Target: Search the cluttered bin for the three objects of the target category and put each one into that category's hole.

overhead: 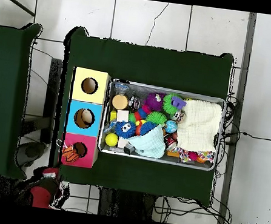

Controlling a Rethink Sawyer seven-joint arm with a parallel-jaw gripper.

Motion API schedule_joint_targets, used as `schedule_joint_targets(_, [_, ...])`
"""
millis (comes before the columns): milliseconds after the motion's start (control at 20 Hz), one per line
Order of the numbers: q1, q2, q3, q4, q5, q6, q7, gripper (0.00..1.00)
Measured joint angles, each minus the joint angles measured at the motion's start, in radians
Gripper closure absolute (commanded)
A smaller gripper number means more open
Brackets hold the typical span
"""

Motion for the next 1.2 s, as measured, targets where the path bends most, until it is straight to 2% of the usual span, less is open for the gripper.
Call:
schedule_joint_targets(650, [0.039, 0.057, -0.008, -0.008, 0.000, 0.000, 0.000, 0.00])
schedule_joint_targets(1200, [0.143, 0.131, -0.066, -0.057, 0.000, 0.024, 0.000, 0.00])
